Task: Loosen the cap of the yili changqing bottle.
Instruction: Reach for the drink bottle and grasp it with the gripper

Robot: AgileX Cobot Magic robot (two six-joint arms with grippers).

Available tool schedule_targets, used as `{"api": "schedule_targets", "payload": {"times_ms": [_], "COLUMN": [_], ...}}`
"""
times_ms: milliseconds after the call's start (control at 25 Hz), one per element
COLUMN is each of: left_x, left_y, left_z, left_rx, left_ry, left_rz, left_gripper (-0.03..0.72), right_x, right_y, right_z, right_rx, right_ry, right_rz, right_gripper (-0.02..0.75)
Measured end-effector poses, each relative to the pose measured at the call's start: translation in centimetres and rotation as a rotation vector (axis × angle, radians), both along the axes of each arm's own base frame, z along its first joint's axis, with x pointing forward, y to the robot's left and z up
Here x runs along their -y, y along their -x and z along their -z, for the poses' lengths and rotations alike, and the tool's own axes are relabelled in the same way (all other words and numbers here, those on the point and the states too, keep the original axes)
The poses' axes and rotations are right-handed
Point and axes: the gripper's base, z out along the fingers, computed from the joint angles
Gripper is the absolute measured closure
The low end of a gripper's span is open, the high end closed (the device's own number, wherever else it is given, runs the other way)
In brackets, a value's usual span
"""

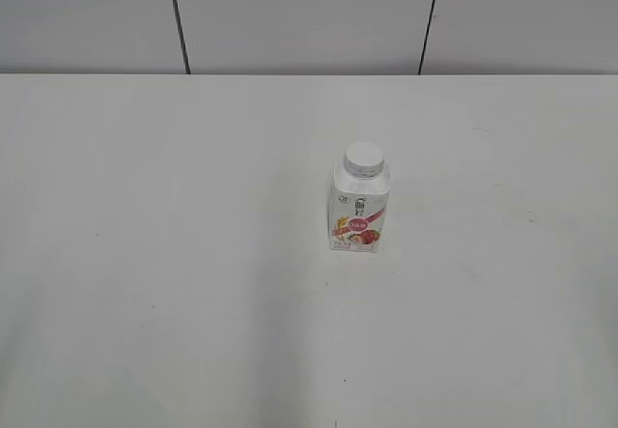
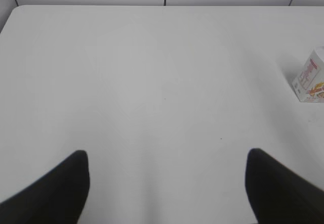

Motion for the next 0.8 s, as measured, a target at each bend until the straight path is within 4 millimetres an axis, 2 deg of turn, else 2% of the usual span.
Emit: {"api": "schedule_targets", "payload": {"times_ms": [800], "left_x": [0.00], "left_y": [0.00], "left_z": [0.00], "left_rx": [0.000], "left_ry": [0.000], "left_rz": [0.000], "left_gripper": [0.116], "right_x": [0.00], "right_y": [0.00], "right_z": [0.00], "right_rx": [0.000], "right_ry": [0.000], "right_rz": [0.000], "right_gripper": [0.228]}}
